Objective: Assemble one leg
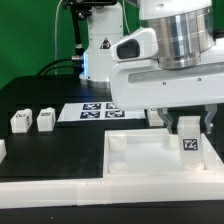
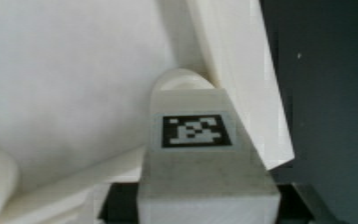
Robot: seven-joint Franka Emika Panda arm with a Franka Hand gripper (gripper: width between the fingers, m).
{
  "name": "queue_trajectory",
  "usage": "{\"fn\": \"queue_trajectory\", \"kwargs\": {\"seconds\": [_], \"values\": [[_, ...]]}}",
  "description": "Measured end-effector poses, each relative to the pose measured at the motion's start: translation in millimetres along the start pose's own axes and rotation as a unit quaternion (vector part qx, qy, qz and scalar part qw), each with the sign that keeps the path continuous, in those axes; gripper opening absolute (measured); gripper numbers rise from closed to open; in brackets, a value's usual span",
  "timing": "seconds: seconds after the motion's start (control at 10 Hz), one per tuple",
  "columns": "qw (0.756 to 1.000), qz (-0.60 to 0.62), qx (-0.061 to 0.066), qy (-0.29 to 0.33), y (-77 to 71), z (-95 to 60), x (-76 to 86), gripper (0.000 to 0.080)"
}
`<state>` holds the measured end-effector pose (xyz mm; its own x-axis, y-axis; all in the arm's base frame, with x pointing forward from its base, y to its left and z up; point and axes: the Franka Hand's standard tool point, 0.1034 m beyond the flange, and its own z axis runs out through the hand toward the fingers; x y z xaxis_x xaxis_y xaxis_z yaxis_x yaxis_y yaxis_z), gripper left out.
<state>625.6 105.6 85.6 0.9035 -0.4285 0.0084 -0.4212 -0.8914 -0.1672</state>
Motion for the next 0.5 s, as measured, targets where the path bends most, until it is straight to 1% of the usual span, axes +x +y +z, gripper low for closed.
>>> {"fn": "queue_trajectory", "kwargs": {"seconds": [0.1, 0.2, 0.3, 0.4, 0.5], "values": [[0.997, 0.078, 0.007, 0.011, 1.6, -0.2, 0.4, 0.0293], [0.988, 0.154, 0.017, 0.012, 3.9, 0.2, 2.5, 0.0293], [0.976, 0.214, 0.021, 0.007, 5.5, 0.4, 2.7, 0.0294], [0.968, 0.251, 0.02, 0.002, 5.9, 0.3, 2.6, 0.0294], [0.95, 0.313, 0.02, -0.001, 5.5, 0.7, 1.4, 0.0294]]}}
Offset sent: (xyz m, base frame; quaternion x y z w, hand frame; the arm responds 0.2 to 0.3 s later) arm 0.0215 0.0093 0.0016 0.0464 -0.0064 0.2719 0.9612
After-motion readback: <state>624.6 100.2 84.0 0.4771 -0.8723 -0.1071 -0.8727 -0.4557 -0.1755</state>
